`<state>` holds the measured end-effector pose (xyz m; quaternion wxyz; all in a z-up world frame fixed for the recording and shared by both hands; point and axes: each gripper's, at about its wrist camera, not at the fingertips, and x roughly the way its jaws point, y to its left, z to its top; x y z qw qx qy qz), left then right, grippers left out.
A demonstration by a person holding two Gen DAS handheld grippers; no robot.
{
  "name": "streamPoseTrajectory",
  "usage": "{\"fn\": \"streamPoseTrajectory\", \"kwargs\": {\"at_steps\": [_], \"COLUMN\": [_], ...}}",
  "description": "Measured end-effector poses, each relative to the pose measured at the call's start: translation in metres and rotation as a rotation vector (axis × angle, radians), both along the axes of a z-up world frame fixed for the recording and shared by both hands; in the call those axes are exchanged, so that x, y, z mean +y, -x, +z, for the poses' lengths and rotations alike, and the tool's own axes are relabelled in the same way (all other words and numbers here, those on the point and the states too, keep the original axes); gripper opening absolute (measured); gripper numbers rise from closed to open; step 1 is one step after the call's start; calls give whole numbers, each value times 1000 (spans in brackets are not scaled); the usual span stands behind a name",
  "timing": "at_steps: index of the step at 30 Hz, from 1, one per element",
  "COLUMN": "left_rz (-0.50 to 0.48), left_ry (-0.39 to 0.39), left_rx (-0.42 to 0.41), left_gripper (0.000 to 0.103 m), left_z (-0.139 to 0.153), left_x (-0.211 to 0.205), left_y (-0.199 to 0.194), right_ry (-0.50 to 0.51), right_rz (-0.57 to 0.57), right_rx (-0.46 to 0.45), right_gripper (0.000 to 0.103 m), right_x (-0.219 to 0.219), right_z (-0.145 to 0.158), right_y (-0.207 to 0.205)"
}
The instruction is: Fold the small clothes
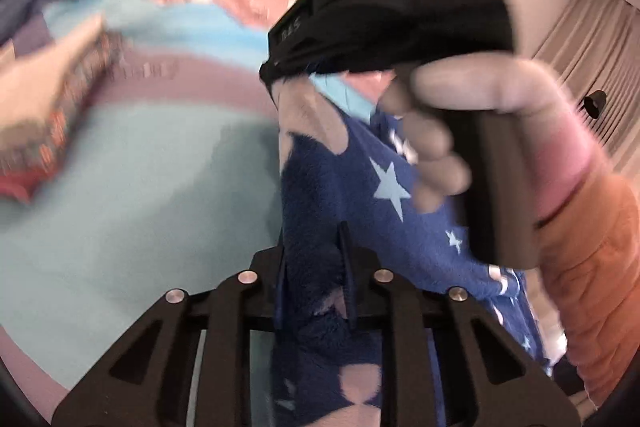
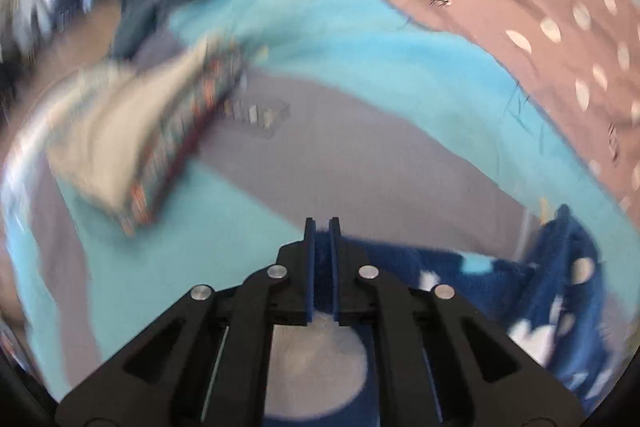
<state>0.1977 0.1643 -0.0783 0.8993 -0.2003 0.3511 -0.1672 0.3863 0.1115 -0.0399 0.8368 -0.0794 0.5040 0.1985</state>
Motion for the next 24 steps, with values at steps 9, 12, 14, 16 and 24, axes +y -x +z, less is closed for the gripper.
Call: {"fn": "streamPoseTrajectory", "kwargs": {"at_steps": [9, 12, 14, 16, 24], "left_rz": [-34, -25, -20, -37, -122], "left_ry": [-80, -83, -80, -38, -199], "left_rx": [85, 51, 20, -42, 91], "left_gripper": [28, 29, 29, 28, 32], "left_z": [-21, -14, -8, 6, -17], "left_x": [-5, 2, 3, 5, -57], "left_y": [-5, 1, 6, 18, 10], "right_ry": [-99, -204, -226, -243, -357], "right_rz": [-78, -93, -100, -139, -411], "right_rx": [-12, -72, -80, -57, 98], "right_gripper": [34, 34, 34, 34, 18], "right_x": [-44, -110, -154, -207, -326], "right_z": [0, 44, 54, 46, -46], "right_y": [17, 63, 101, 148, 216]}}
